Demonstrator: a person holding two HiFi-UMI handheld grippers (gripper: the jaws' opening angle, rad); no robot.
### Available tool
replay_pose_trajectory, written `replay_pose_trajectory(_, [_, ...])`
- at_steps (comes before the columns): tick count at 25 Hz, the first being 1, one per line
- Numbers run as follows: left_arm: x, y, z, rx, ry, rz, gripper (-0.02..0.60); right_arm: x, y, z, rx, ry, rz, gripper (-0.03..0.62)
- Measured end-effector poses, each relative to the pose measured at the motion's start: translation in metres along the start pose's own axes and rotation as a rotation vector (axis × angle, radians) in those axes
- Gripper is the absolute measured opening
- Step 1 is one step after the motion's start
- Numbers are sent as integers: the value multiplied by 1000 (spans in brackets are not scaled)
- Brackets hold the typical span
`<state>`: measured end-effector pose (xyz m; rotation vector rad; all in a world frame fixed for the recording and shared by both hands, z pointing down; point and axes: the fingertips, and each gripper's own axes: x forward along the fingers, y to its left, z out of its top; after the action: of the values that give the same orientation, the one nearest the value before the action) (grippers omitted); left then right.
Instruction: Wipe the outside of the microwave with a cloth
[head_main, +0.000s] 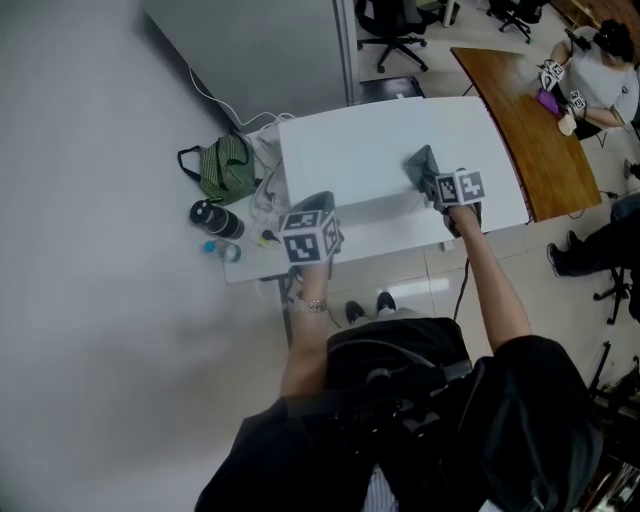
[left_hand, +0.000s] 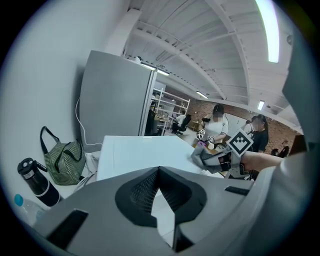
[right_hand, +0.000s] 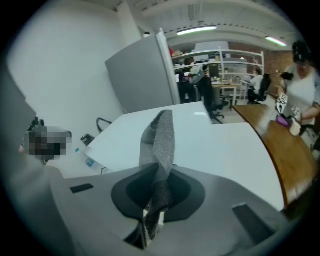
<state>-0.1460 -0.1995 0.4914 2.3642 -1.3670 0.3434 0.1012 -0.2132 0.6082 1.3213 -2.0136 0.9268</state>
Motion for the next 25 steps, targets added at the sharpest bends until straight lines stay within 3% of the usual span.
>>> replay_pose_trajectory(5, [12,-25,-2,-5,-2,-74,-6,-37,-86,-15,72,0,-134,21])
replay_pose_trajectory(9, [21,-38,1,-23,-4,-103,-6,-45,-90,-6,100,-51,-87,21])
replay_pose_trajectory(13, [36,-49,5,0,17,-90,-6,-48,-110,46,132,-203,-38,21])
replay_pose_trajectory(17, [56,-57,15,10,22,-30,-6,-28,-146,113,103,-258,-24,21])
replay_pose_trajectory(21, [83,-77,22,20,38,6,-6,12,-161,158,-1,-162,28,21])
replay_pose_trajectory(25, [103,-92,26,32,63,48,-6,65,-170,159,-120,-3,0,21])
